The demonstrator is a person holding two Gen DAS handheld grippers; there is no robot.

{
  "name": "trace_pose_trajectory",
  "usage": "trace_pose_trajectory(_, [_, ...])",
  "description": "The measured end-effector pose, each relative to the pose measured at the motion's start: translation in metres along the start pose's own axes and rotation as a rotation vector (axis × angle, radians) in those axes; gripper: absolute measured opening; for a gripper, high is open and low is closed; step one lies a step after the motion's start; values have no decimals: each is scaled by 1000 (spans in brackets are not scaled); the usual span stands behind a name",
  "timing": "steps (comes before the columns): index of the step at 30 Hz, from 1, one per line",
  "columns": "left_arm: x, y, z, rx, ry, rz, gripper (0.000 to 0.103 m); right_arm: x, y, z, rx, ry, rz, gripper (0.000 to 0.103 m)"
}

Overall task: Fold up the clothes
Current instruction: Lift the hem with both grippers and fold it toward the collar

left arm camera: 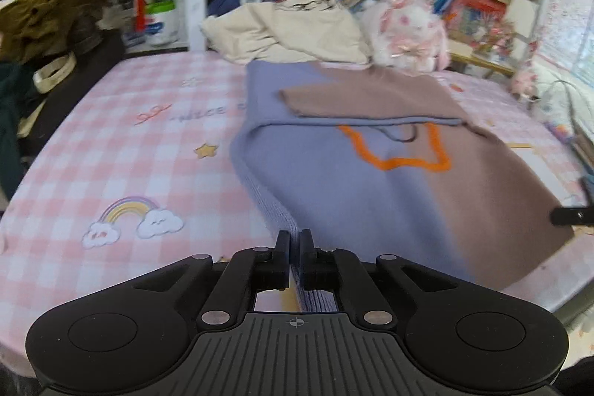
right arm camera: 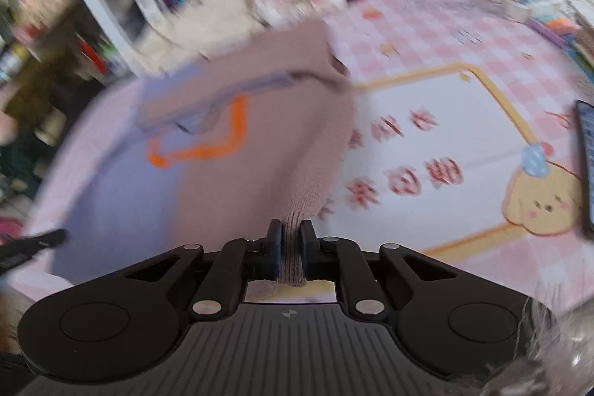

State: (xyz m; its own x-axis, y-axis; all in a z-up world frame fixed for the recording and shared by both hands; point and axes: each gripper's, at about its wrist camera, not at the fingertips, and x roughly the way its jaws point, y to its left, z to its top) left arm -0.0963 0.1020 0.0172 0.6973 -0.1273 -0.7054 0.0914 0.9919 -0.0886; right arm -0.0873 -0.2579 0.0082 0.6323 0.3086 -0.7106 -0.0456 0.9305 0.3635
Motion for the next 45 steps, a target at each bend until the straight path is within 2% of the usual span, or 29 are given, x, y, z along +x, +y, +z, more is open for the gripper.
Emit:
trace_pose_trajectory(5, [16,23,-6,-151,98,-55,8,13,-16,3,106,82,6,10])
trace_pose_trajectory(8, [19,34,-12,-225,138,-86,15,18,-24,0,160,106,12,17])
trace_pose_trajectory(10, [21,41,-16,-273,165,-108,37,22,-30,0,193,117,19,19])
trace_pose_trajectory(12, [25,43,-18,-310,181,-138,46,26,-34,0,213,130,5,22])
trace_pose_trajectory(13, [26,42,-18,-313,180,-146,47,28,-36,0,219,131,3,21])
trace_pose_trajectory(16, [30,41,-18,-322,178,-170,41,31,-38,1,224,129,13,21])
trace_pose_trajectory(17, [32,41,-18,-324,184,-167,31,32,-37,2,216,133,15,18])
trace_pose_trajectory(18, [33,41,-17,-328,189,-164,5,33,-37,3,208,138,17,12])
trace_pose_trajectory(19, [34,43,-17,-337,189,-156,4,33,-36,4,198,139,23,12])
trace_pose_trajectory(24, [26,51,-12,-334,154,-107,3,18,-26,9,129,125,119,11])
trace_pose_trajectory(31, [23,52,-13,-317,195,-179,4,24,-39,6,184,184,99,11])
trace_pose_trajectory(41, [37,59,-16,-402,221,-223,9,37,-37,4,196,230,145,20])
trace_pose_trajectory(43, [40,59,-17,-407,222,-228,5,38,-35,5,191,227,145,18])
trace_pose_trajectory(44, [39,60,-17,-404,218,-222,4,38,-35,5,189,222,134,12])
trace_pose_trajectory(45, [39,60,-17,-399,213,-215,4,36,-35,6,187,214,118,12])
